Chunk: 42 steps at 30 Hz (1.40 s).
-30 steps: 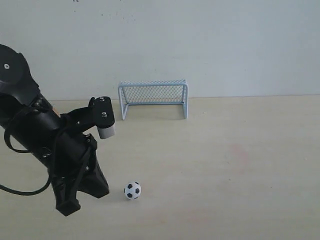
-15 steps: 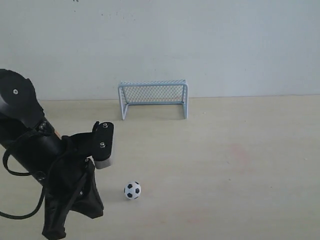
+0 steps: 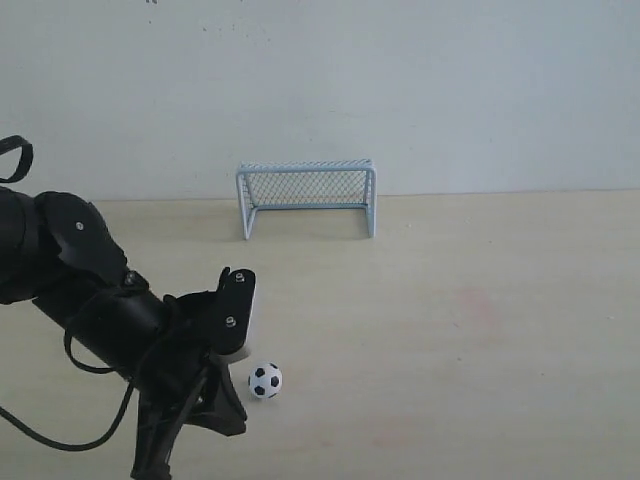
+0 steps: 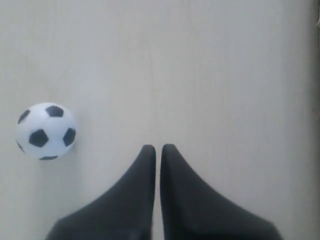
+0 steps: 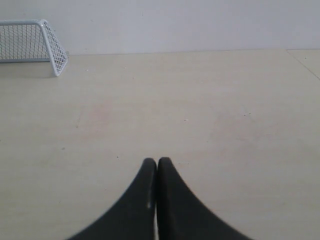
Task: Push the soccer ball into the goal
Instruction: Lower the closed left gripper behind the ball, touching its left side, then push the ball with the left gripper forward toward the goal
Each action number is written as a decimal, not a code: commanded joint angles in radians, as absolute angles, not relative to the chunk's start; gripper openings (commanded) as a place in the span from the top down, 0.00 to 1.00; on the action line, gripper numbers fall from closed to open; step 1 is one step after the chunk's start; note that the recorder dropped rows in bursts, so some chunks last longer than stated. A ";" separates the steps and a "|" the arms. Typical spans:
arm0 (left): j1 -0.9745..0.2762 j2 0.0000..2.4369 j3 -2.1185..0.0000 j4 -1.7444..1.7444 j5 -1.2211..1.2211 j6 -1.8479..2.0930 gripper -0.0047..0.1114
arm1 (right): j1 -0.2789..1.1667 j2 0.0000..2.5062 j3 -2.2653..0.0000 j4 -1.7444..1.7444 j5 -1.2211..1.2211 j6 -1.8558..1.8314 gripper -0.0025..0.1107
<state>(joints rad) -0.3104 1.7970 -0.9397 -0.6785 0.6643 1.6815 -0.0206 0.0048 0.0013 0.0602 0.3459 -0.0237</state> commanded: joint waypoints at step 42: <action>-0.312 1.933 -1.048 -0.638 0.633 1.660 0.92 | -0.019 0.000 0.000 0.058 0.343 -0.025 0.98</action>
<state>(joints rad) -0.3104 1.9309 -1.0416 -0.6455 0.6192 1.6774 -0.0206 0.0048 0.0013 0.0602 0.3459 -0.0237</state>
